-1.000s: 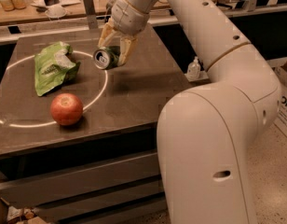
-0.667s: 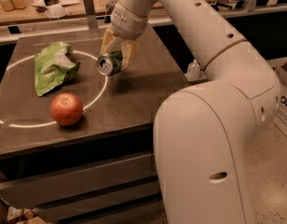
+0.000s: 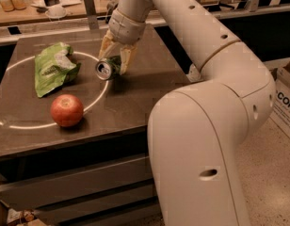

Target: Knock green can over

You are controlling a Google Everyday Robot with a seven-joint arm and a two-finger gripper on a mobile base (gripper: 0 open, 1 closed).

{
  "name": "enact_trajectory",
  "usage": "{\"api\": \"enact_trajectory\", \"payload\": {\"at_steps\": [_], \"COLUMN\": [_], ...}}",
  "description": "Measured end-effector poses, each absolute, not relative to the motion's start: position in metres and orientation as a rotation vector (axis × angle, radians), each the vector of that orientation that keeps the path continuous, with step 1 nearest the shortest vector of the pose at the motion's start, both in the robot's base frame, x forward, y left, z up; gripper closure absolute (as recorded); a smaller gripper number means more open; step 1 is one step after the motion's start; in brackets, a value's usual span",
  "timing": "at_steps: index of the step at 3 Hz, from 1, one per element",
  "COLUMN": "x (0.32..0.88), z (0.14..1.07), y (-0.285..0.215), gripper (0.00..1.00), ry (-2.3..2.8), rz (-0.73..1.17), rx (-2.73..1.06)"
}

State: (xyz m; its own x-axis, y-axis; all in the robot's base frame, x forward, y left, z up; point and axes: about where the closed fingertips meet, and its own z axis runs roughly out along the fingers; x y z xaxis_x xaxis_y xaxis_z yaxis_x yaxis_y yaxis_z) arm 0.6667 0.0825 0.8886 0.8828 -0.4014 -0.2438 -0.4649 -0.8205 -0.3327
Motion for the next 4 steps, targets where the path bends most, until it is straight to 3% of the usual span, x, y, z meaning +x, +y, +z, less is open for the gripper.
{"api": "enact_trajectory", "payload": {"at_steps": [1, 2, 4], "x": [0.671, 0.674, 0.673], "z": [0.882, 0.877, 0.927], "y": [0.091, 0.097, 0.057], "gripper": [0.13, 0.00, 0.00], "ry": [0.650, 0.681, 0.834], "rz": [0.292, 0.359, 0.412], "rx": [-2.620, -2.569, -2.228]}}
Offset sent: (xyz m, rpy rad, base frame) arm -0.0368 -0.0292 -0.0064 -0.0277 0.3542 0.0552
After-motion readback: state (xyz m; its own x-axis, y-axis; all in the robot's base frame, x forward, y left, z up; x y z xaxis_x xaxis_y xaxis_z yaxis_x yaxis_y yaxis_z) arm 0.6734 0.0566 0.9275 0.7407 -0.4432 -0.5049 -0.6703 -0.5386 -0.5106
